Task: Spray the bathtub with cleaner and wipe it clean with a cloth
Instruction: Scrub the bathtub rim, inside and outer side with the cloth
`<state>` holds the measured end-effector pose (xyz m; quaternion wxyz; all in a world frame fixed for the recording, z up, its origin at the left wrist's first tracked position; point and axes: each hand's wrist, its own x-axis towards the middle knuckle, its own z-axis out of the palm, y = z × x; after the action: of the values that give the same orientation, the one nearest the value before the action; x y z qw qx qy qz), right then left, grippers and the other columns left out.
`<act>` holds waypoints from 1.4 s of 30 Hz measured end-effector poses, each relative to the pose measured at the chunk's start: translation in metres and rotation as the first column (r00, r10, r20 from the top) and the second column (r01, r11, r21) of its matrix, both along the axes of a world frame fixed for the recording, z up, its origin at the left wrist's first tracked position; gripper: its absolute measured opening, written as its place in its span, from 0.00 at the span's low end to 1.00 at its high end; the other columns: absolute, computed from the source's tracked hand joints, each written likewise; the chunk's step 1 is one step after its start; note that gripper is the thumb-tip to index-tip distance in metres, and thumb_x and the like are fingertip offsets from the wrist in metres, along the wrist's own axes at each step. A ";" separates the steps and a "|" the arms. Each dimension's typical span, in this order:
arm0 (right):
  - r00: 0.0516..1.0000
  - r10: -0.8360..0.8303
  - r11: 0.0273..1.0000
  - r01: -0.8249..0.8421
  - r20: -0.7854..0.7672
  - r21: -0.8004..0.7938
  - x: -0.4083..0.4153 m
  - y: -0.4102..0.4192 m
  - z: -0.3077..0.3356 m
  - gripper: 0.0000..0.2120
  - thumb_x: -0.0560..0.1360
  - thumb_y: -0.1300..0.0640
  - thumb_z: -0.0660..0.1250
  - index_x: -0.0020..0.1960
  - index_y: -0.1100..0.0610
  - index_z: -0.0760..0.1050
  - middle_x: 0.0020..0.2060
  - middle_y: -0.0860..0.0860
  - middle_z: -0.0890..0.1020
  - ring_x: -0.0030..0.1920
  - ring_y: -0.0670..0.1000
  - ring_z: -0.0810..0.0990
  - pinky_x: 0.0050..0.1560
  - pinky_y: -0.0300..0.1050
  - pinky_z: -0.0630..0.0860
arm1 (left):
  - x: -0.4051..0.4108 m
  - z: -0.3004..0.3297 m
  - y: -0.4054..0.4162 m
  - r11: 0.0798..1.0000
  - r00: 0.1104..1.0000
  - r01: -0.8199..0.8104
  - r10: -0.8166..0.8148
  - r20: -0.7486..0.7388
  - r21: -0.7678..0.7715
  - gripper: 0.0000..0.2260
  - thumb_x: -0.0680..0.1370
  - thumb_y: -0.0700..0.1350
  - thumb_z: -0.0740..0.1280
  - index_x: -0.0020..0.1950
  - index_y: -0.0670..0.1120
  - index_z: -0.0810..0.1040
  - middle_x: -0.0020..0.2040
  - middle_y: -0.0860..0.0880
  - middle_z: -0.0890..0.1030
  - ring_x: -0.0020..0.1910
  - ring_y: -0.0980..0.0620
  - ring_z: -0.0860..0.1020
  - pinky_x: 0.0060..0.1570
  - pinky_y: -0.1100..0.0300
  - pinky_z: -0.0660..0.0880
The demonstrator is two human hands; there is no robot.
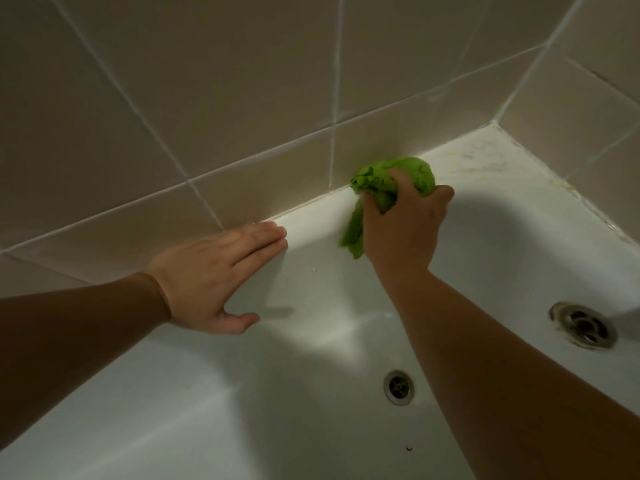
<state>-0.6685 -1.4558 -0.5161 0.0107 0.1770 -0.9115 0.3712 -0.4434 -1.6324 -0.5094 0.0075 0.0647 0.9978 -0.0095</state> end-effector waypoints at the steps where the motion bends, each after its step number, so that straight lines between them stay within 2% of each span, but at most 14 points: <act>1: 1.000 0.001 1.000 -0.001 0.007 0.002 0.006 -0.003 0.000 0.19 0.77 0.44 0.71 0.66 0.44 0.75 0.62 0.54 0.64 0.61 0.57 0.71 0.52 0.43 0.70 | -0.004 0.000 0.001 1.000 1.000 0.001 -0.001 0.002 -0.001 0.49 0.73 0.68 0.68 0.82 0.38 0.58 0.81 0.37 0.61 0.80 0.40 0.62 0.75 0.45 0.67; 7: 0.967 0.236 0.971 -0.231 -0.099 0.061 0.022 0.000 -0.004 0.19 0.75 0.43 0.71 0.65 0.42 0.75 0.60 0.55 0.66 0.59 0.59 0.73 0.53 0.48 0.77 | -0.018 -0.001 0.006 1.000 1.000 0.002 -0.003 -0.010 -0.003 0.49 0.72 0.67 0.70 0.82 0.37 0.58 0.80 0.37 0.62 0.79 0.38 0.63 0.75 0.46 0.67; 9: 0.969 0.214 0.975 -0.203 -0.123 0.094 -0.001 0.007 0.000 0.18 0.75 0.43 0.71 0.65 0.42 0.76 0.61 0.54 0.66 0.60 0.58 0.71 0.53 0.49 0.77 | -0.022 -0.002 0.007 1.000 1.000 0.004 -0.004 -0.014 -0.007 0.49 0.72 0.67 0.70 0.82 0.38 0.58 0.80 0.36 0.62 0.79 0.38 0.63 0.74 0.45 0.68; 13: 0.981 0.034 0.991 -0.009 -0.189 0.130 -0.040 0.015 0.005 0.18 0.75 0.44 0.71 0.64 0.44 0.78 0.61 0.57 0.68 0.58 0.61 0.71 0.58 0.53 0.76 | -0.029 -0.003 0.009 1.000 1.000 0.001 0.000 0.012 -0.017 0.50 0.72 0.67 0.69 0.83 0.39 0.56 0.80 0.37 0.61 0.79 0.38 0.62 0.74 0.42 0.68; 15: 0.979 -0.001 0.990 0.030 -0.204 0.141 -0.039 0.012 0.004 0.18 0.75 0.45 0.70 0.64 0.46 0.78 0.60 0.57 0.69 0.56 0.61 0.70 0.58 0.52 0.74 | -0.035 -0.002 0.011 1.000 1.000 -0.005 0.005 0.019 -0.019 0.50 0.72 0.67 0.69 0.83 0.39 0.56 0.81 0.37 0.60 0.80 0.39 0.62 0.75 0.43 0.67; 21: 0.952 0.238 0.961 -0.202 -0.193 0.187 -0.038 0.018 0.004 0.18 0.76 0.44 0.70 0.64 0.47 0.78 0.61 0.57 0.68 0.58 0.59 0.70 0.56 0.49 0.73 | -0.055 0.001 0.020 0.998 0.999 -0.036 0.037 0.025 -0.042 0.50 0.72 0.69 0.66 0.83 0.40 0.55 0.81 0.39 0.60 0.80 0.41 0.61 0.76 0.48 0.63; 23: 0.951 0.216 0.966 -0.176 -0.221 0.190 -0.058 0.025 0.007 0.16 0.75 0.44 0.71 0.61 0.47 0.80 0.60 0.56 0.69 0.58 0.59 0.71 0.55 0.50 0.74 | -0.059 0.001 0.022 0.998 0.999 -0.041 0.043 0.027 -0.043 0.50 0.72 0.69 0.66 0.83 0.40 0.55 0.81 0.39 0.60 0.80 0.41 0.60 0.76 0.48 0.62; 27: 0.969 0.053 0.989 -0.017 -0.240 0.149 -0.075 0.025 0.007 0.13 0.75 0.45 0.69 0.56 0.50 0.81 0.58 0.57 0.70 0.56 0.60 0.72 0.55 0.54 0.77 | -0.068 0.001 0.025 0.998 0.998 -0.045 0.047 0.036 -0.040 0.51 0.72 0.70 0.66 0.83 0.41 0.54 0.82 0.39 0.59 0.81 0.41 0.60 0.76 0.48 0.62; 32: 0.935 0.202 0.963 -0.134 -0.293 0.234 -0.076 0.027 0.004 0.16 0.75 0.43 0.69 0.58 0.50 0.80 0.57 0.58 0.72 0.55 0.60 0.72 0.54 0.52 0.72 | -0.081 0.001 0.029 0.998 0.998 -0.050 0.051 0.046 -0.023 0.51 0.71 0.70 0.66 0.84 0.41 0.54 0.82 0.40 0.58 0.81 0.41 0.59 0.76 0.46 0.65; 34: 0.940 0.131 0.963 -0.045 -0.315 0.265 -0.099 0.035 0.008 0.14 0.76 0.43 0.69 0.56 0.50 0.81 0.56 0.57 0.72 0.54 0.61 0.73 0.53 0.52 0.73 | -0.087 0.002 0.031 0.999 0.998 -0.049 0.049 0.040 -0.018 0.51 0.71 0.70 0.67 0.84 0.41 0.55 0.82 0.40 0.59 0.81 0.42 0.60 0.76 0.47 0.64; 37: 0.949 -0.044 0.972 0.112 -0.311 0.205 -0.130 0.042 0.013 0.08 0.76 0.49 0.68 0.48 0.54 0.81 0.54 0.59 0.73 0.52 0.63 0.74 0.51 0.55 0.75 | -0.093 0.002 0.033 0.998 0.997 -0.052 0.053 0.047 -0.021 0.51 0.71 0.70 0.67 0.84 0.41 0.55 0.82 0.41 0.58 0.81 0.43 0.59 0.76 0.50 0.62; 39: 0.953 -0.062 0.976 0.120 -0.296 0.181 -0.135 0.039 0.011 0.07 0.74 0.50 0.67 0.46 0.54 0.79 0.53 0.59 0.73 0.51 0.63 0.73 0.51 0.55 0.75 | -0.095 0.002 0.033 0.998 0.997 -0.062 0.063 0.053 -0.033 0.52 0.70 0.71 0.67 0.84 0.42 0.54 0.83 0.42 0.57 0.82 0.44 0.57 0.77 0.53 0.60; 41: 0.960 -0.018 0.975 0.079 -0.279 0.207 -0.132 0.038 0.012 0.11 0.71 0.46 0.67 0.48 0.51 0.78 0.56 0.58 0.72 0.54 0.62 0.72 0.55 0.56 0.73 | -0.097 0.002 0.034 0.997 0.996 -0.069 0.071 0.059 -0.032 0.53 0.70 0.72 0.66 0.84 0.43 0.53 0.83 0.42 0.57 0.81 0.45 0.58 0.77 0.52 0.60; 42: 0.966 0.015 0.974 0.044 -0.258 0.220 -0.130 0.041 0.012 0.17 0.69 0.41 0.68 0.52 0.50 0.78 0.59 0.58 0.71 0.58 0.63 0.71 0.58 0.57 0.72 | -0.098 0.002 0.035 0.997 0.996 -0.071 0.073 0.060 -0.032 0.53 0.70 0.72 0.66 0.84 0.43 0.53 0.83 0.42 0.57 0.81 0.44 0.58 0.77 0.52 0.60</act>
<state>-0.7982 -1.4150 -0.5038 0.1121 0.2173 -0.9396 0.2396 -0.5418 -1.5976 -0.5075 0.0392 0.0289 0.9986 -0.0220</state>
